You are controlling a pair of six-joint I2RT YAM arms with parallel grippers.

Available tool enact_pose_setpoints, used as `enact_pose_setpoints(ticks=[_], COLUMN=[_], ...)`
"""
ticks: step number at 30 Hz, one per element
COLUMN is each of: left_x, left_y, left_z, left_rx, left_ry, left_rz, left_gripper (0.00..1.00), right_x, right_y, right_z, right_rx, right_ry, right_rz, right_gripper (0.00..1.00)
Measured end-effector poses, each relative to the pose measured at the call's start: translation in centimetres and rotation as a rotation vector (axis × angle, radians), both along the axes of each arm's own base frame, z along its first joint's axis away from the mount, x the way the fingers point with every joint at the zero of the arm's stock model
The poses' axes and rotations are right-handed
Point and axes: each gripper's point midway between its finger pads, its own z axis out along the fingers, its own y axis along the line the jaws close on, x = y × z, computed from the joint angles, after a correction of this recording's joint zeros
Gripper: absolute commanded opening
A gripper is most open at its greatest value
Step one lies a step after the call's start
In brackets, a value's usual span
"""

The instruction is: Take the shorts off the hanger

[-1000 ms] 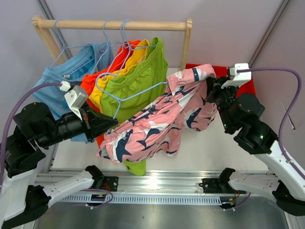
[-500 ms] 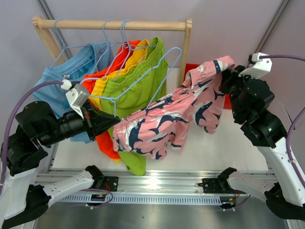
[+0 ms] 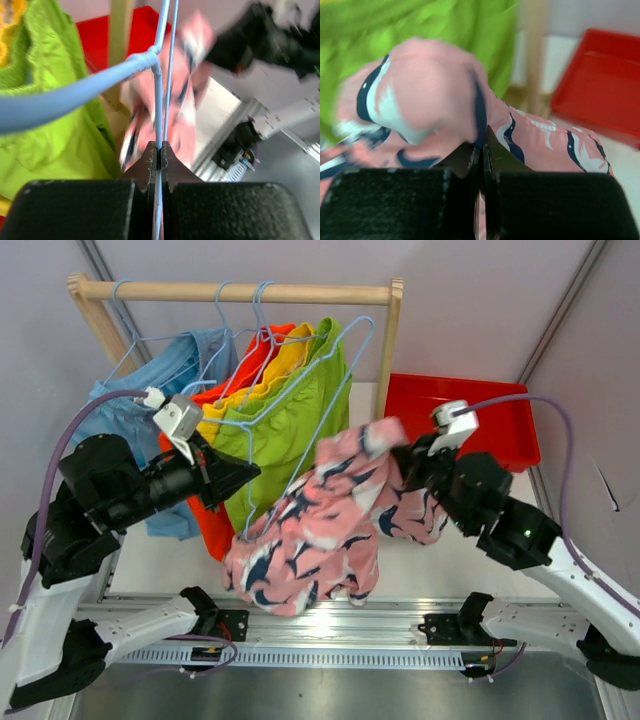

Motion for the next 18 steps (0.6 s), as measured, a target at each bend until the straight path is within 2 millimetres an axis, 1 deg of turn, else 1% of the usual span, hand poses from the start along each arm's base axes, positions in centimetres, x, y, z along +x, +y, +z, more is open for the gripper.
enact_pose_setpoints(ticks=[2,4,5,7,9,10,11,13,15,17,18], left_x=[1.6,3.6,4.5,5.7,6.4,6.4,6.3,5.8,5.0,4.2,4.0], left_y=[-0.2,-0.1,0.0,0.2,0.2,0.2,0.3,0.7,1.1,1.6,1.8], left_z=[0.2,0.3,0.4,0.1,-0.4,-0.7,-1.0,-2.6,-4.5,-6.5,-7.3], left_rx=[0.001,0.009,0.013,0.025,0.042,0.046,0.049,0.062,0.085,0.107,0.115], left_ry=[-0.001,-0.009,-0.015,-0.015,-0.006,-0.002,0.000,0.013,0.035,0.064,0.079], left_rz=[0.057,0.138,0.178,0.230,0.257,0.259,0.261,0.259,0.251,0.248,0.248], left_gripper=[0.00,0.00,0.00,0.00,0.00,0.00,0.00,0.00,0.00,0.00,0.00], right_x=[-1.4,-2.0,-2.0,-1.7,-1.2,-1.0,-0.5,0.7,2.2,3.4,4.1], right_y=[2.5,3.8,3.8,3.1,1.7,1.0,0.0,-2.5,-5.8,-9.7,-11.4], right_z=[-0.8,-1.5,-1.6,-1.4,-0.6,0.0,1.2,4.6,9.1,13.4,15.2], right_rx=[-0.038,-0.071,-0.080,-0.086,-0.092,-0.098,-0.106,-0.090,-0.050,-0.010,0.004], right_ry=[0.004,0.010,0.009,-0.001,-0.020,-0.032,-0.053,-0.106,-0.172,-0.236,-0.261], right_rz=[0.076,0.107,0.098,0.060,-0.009,-0.040,-0.097,-0.217,-0.366,-0.515,-0.589], right_gripper=[0.00,0.00,0.00,0.00,0.00,0.00,0.00,0.00,0.00,0.00,0.00])
